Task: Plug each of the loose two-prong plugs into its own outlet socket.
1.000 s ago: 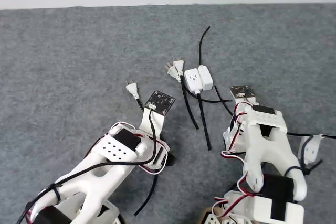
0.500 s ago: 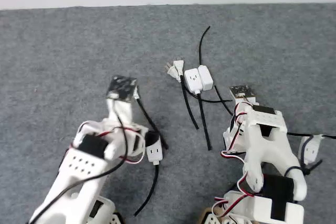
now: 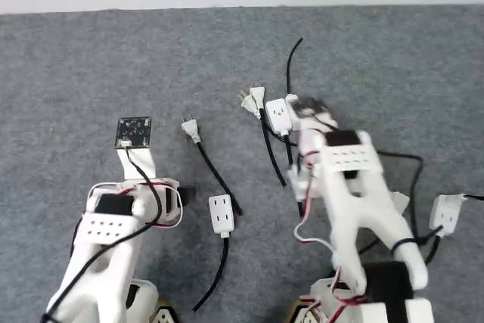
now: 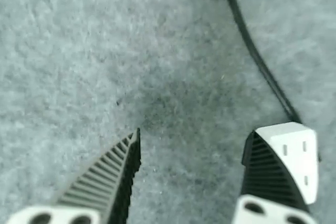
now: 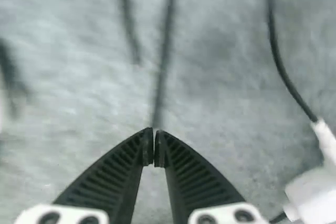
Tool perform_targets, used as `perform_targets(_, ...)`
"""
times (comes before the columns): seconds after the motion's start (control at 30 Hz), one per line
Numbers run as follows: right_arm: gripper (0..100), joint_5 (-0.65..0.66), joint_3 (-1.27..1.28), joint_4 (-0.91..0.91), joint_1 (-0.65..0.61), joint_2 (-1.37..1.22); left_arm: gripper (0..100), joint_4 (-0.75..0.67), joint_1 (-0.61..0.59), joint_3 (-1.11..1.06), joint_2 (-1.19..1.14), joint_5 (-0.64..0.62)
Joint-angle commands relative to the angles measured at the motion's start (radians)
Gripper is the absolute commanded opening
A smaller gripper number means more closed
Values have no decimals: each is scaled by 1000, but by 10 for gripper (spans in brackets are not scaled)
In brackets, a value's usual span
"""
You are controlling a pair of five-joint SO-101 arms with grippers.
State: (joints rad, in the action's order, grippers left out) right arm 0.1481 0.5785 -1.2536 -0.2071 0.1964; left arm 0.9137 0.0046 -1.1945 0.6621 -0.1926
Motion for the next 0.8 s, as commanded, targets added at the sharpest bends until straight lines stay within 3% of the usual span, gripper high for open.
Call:
perform_targets(0.0,9,-54,-117,-21,-197,28,301,-52,-6,58,-75,5)
perform_targets(0.1,9,-55,-137,51,-312,-21,301,-54,-6,82,-121,5)
perform_targets(0.27,9,-55,-206,173,-352,-179,301,-54,-81,113,-141,5)
perform_targets(0.5,9,-55,-322,108,-453,-318,301,-57,-124,136,-143,5)
perform_targets(0.77,72,-61,-292,105,-460,-315,301,-75,-124,131,-144,6)
